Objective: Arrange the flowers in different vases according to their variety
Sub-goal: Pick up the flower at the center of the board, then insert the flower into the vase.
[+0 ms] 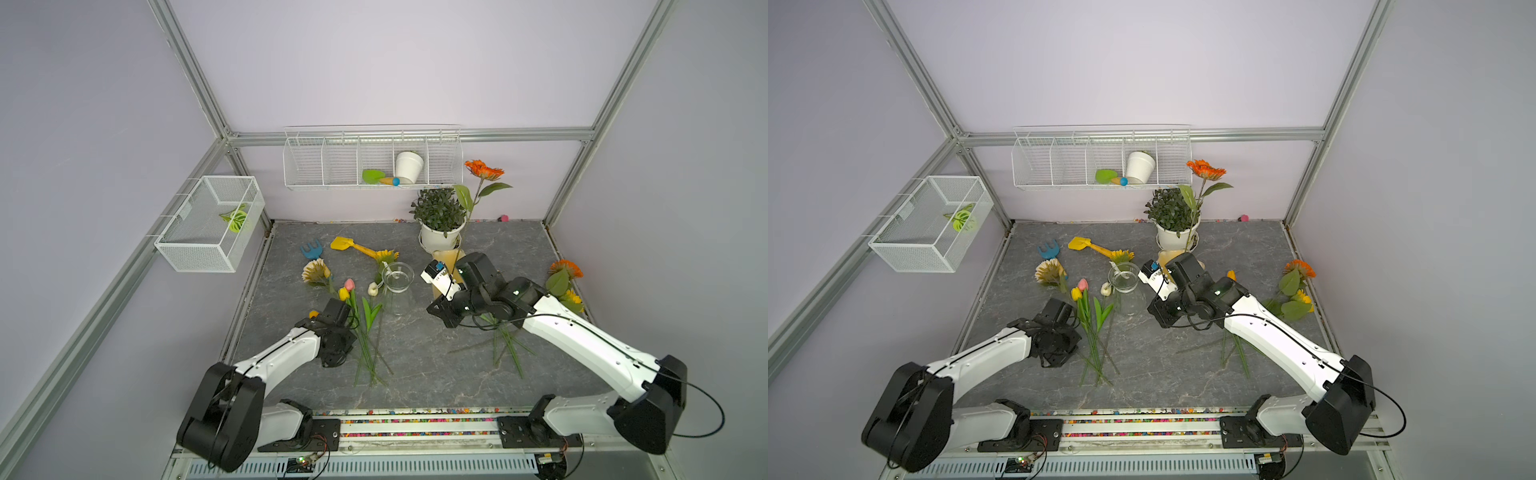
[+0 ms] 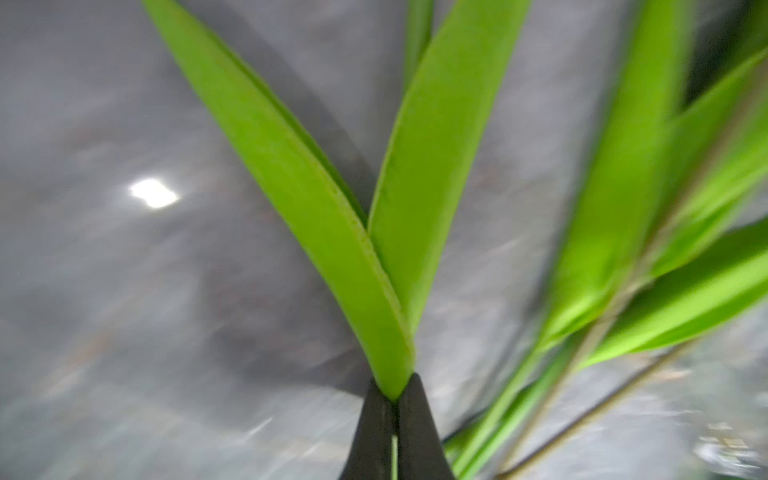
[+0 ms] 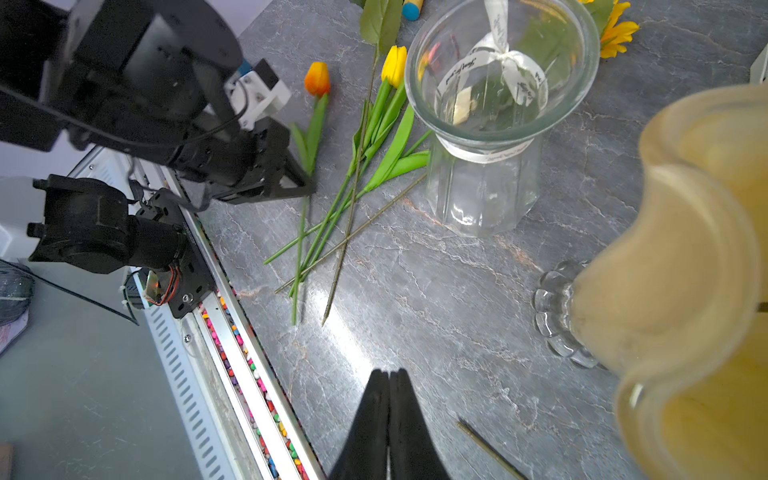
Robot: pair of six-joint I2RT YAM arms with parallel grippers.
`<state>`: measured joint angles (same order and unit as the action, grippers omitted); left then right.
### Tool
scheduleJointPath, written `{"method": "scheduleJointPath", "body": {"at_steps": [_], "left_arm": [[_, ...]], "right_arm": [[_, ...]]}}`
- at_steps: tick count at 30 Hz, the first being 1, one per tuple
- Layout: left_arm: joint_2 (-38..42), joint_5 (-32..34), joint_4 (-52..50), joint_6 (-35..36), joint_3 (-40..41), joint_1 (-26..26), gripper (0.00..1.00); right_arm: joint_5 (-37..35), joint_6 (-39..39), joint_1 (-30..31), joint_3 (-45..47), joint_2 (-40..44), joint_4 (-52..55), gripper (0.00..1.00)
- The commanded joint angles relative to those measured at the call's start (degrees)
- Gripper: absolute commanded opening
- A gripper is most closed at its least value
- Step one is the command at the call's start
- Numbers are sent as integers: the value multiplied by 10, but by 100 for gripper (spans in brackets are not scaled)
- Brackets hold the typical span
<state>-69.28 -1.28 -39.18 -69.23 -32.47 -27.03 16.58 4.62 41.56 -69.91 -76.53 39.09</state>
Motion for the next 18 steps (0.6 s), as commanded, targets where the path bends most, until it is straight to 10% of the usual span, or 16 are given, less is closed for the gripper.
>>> {"method": "scheduleJointPath", "body": {"at_steps": [1,10,18], "left_arm": [[83,71,-163,-19,-15,-17,0],[180,216,-231,62,-182,-70,0],[111,262,-29,367,-371,-97,0]], "right_arm": [[3,-8,4,6,16,-5,10],[-68,61,3,13,59,3,12],[-104,96,4,57,109,19,13]]}}
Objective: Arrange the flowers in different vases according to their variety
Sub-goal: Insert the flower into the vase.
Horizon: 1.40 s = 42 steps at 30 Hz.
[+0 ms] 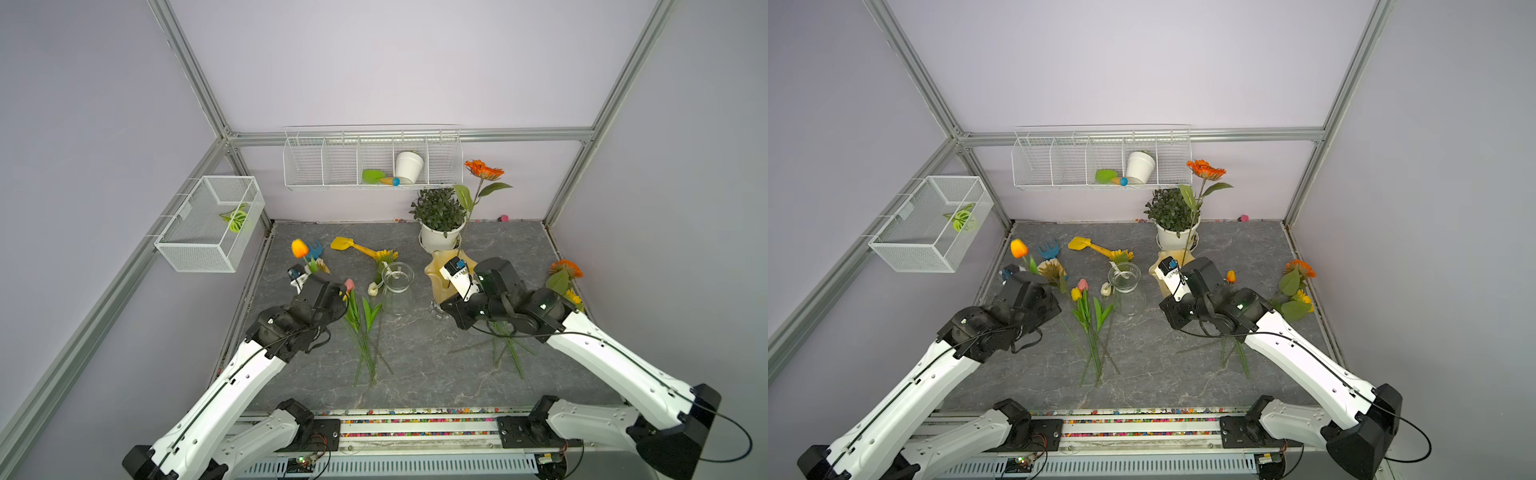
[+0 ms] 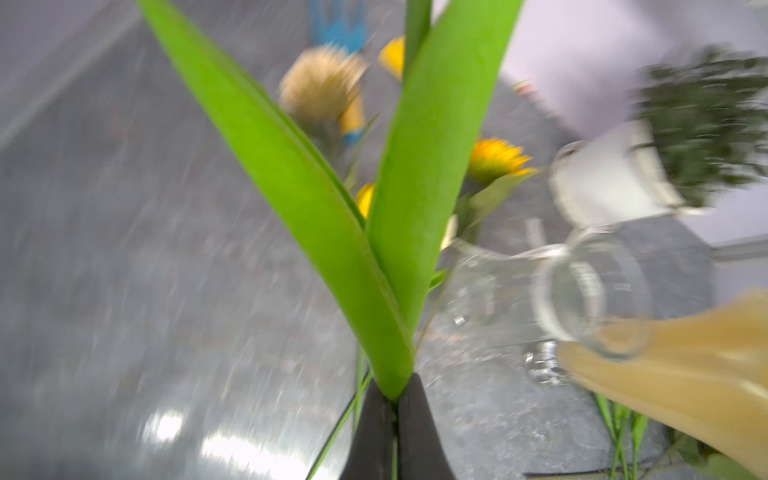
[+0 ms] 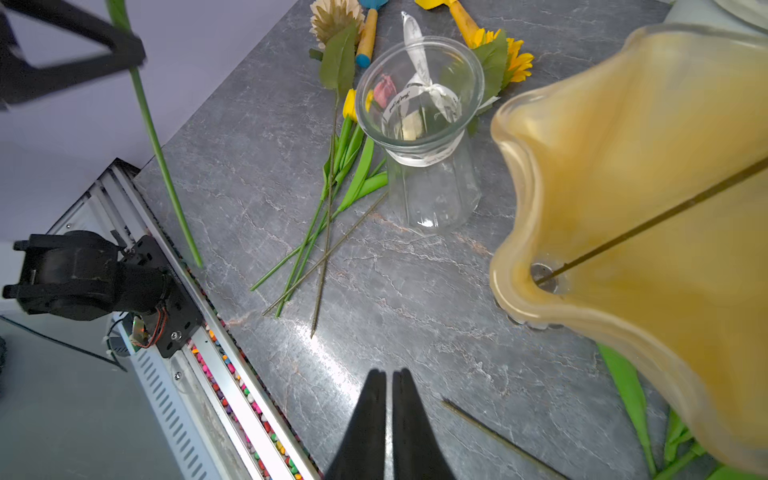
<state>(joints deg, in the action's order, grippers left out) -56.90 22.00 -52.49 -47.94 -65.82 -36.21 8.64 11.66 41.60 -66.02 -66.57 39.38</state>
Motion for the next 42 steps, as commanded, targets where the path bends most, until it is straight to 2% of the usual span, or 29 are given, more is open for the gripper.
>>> {"method": "scheduleJointPath", "body": {"at_steps": [1,7,13,20,29,33,37,42], "left_arm": [[-18,25,147,189,-52,-5,0],[-75,-24,352,342,-116,-6,0],[-158,-66,495,398,-144,-6,0],[-227,-87,573,379,-113,-5,0],[-246,-114,562,318,-46,-6,0],[-248,-135,567,280,-6,-6,0],[-256,-148,587,257,35,-11,0],[-285,-169,588,246,39,-16,0]], "right_arm": [[-30,32,3,25,13,18,12],[-59,98,3,46,20,29,12],[-80,151,3,66,24,29,13],[-114,177,3,68,33,47,12],[-150,173,3,66,40,79,13],[-209,215,1,68,40,100,15],[-238,248,-43,74,39,131,25],[-201,239,-144,124,62,101,36]]}}
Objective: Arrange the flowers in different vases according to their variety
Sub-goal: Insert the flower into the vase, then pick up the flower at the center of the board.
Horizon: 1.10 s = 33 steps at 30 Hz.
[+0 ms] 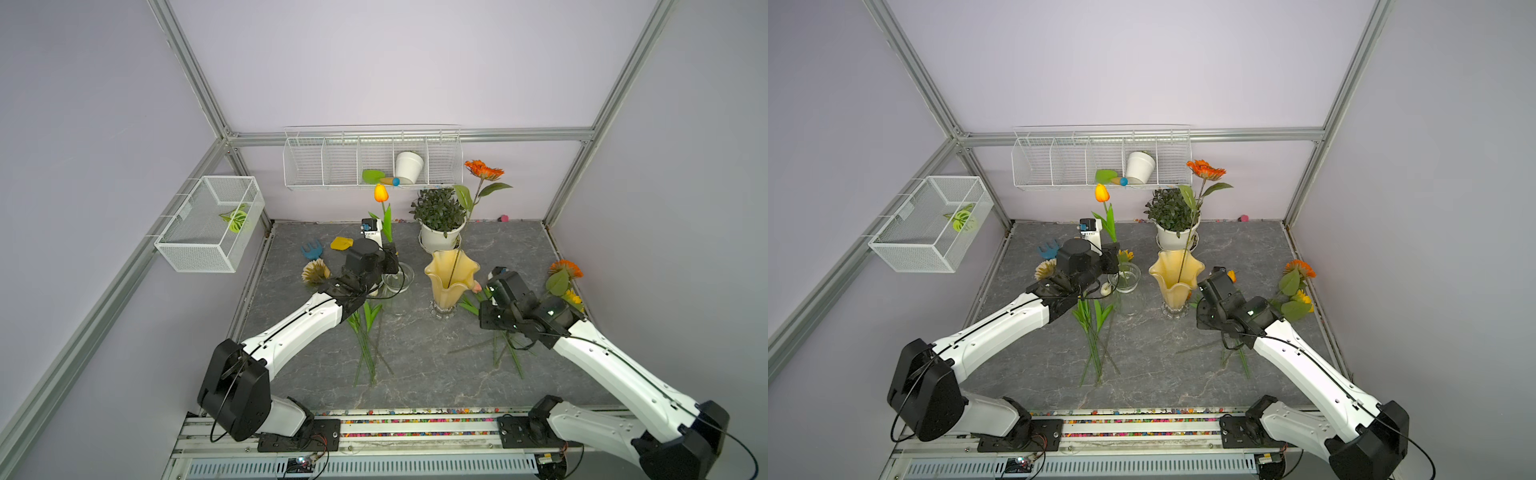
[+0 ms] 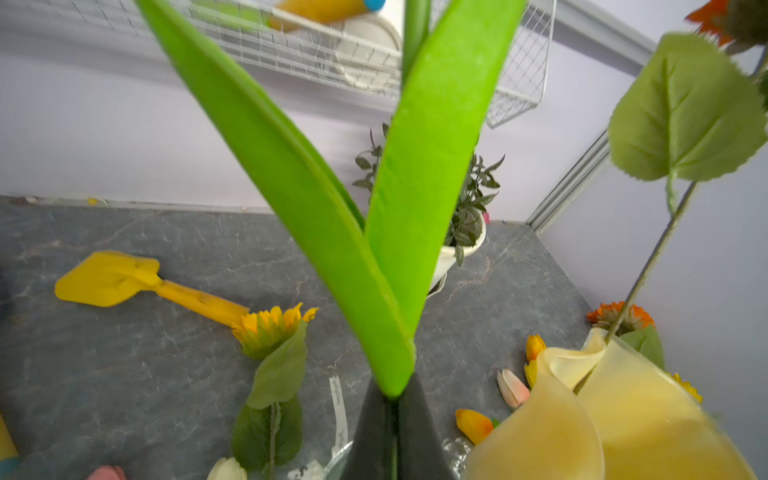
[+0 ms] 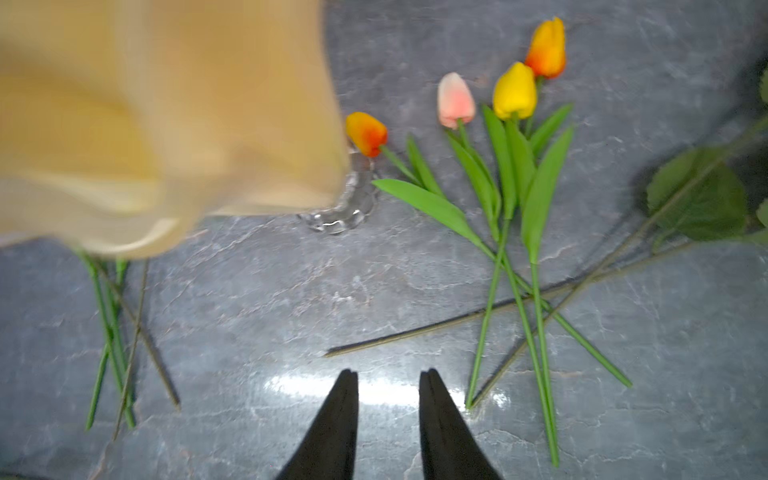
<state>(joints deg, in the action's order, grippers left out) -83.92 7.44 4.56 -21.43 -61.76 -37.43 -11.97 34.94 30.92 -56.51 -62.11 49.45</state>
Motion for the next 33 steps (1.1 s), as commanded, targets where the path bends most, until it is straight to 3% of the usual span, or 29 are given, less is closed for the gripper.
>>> {"method": "scheduleJointPath", "body": {"at_steps": [1,3,7,10,11,12,16,33], "left_arm": [[-21,-27,15,-22,-5,-4,0],[-29,-33,8,-23,-14,-5,0],[-29,-31,-11,-17,-27,-14,50],[-21,-15,-38,-9,-39,-23,69],[-18,-12,-46,-7,-42,-25,86],[-13,-10,-54,-6,-45,-28,90],[9,0,-78,1,-49,-43,100],[106,25,-121,30,-43,-76,100]], "right_arm": [[21,-1,-63,42,21,-12,38],[47,-15,-104,63,17,-32,39],[80,-48,-166,91,-18,-63,40],[83,-68,-191,98,-53,-74,42],[83,-73,-196,98,-64,-80,42],[85,-78,-202,100,-77,-87,42],[88,-88,-221,98,-126,-115,41],[62,-107,-259,70,-255,-145,33]]}}
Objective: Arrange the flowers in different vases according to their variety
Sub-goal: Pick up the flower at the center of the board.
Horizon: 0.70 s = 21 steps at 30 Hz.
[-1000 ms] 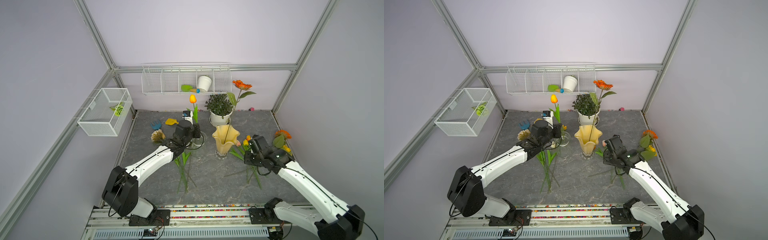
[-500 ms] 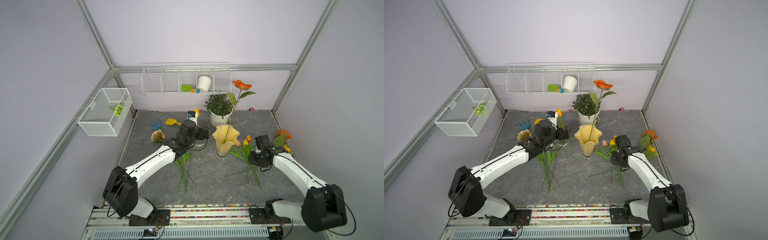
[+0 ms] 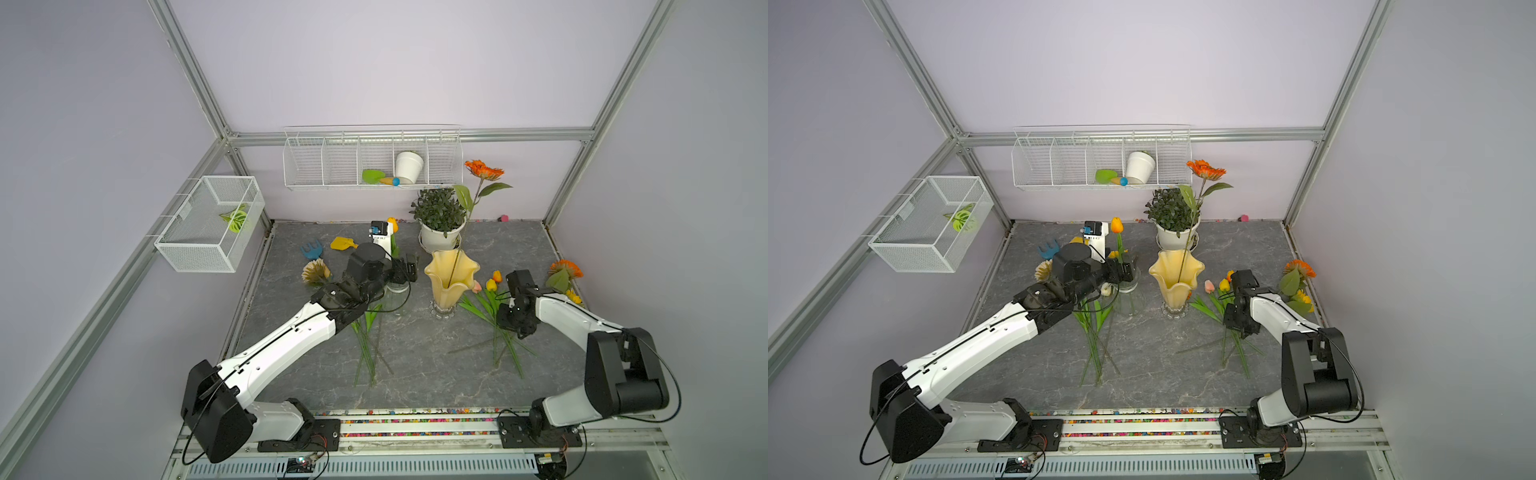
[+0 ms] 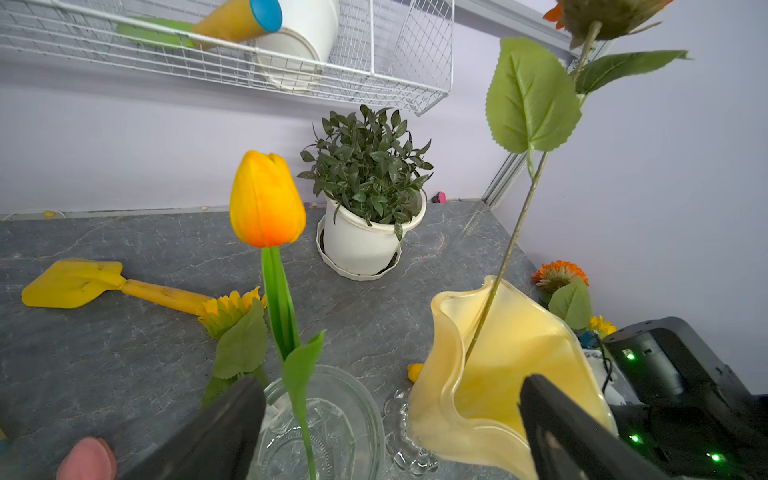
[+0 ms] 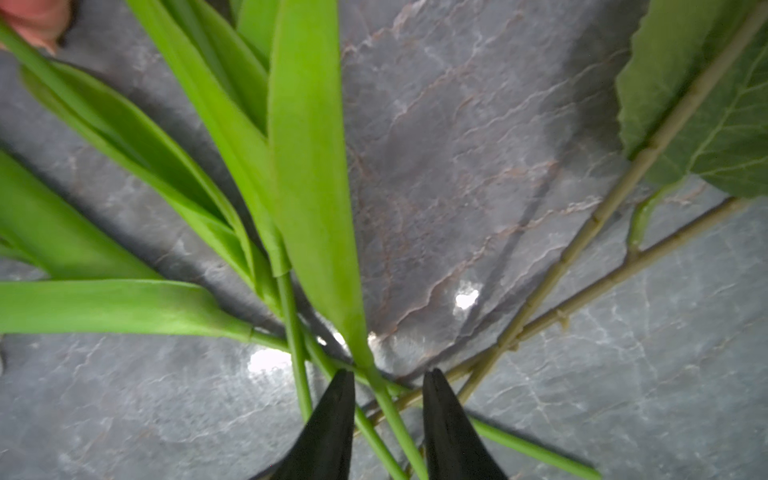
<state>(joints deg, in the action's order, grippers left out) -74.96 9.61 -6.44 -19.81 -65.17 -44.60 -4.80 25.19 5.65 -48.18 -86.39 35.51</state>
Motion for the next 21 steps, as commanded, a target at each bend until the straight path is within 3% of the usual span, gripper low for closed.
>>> {"method": "scheduleJointPath", "body": {"at_steps": [1,9,14,21], "left_arm": [[21,0,-12,14,-8,-4,100],[61,-8,-37,19,-5,-10,100],[86,-18,-53,28,-2,-13,100],[126,-15,-75,25,10,-14,100]], "right_arm": [[-8,-10,-6,-15,-19,-8,32],[8,-17,-6,-36,-79,-19,25],[-4,-17,-8,-45,-84,-15,0],[-39,-14,-6,-59,-18,16,0]]}}
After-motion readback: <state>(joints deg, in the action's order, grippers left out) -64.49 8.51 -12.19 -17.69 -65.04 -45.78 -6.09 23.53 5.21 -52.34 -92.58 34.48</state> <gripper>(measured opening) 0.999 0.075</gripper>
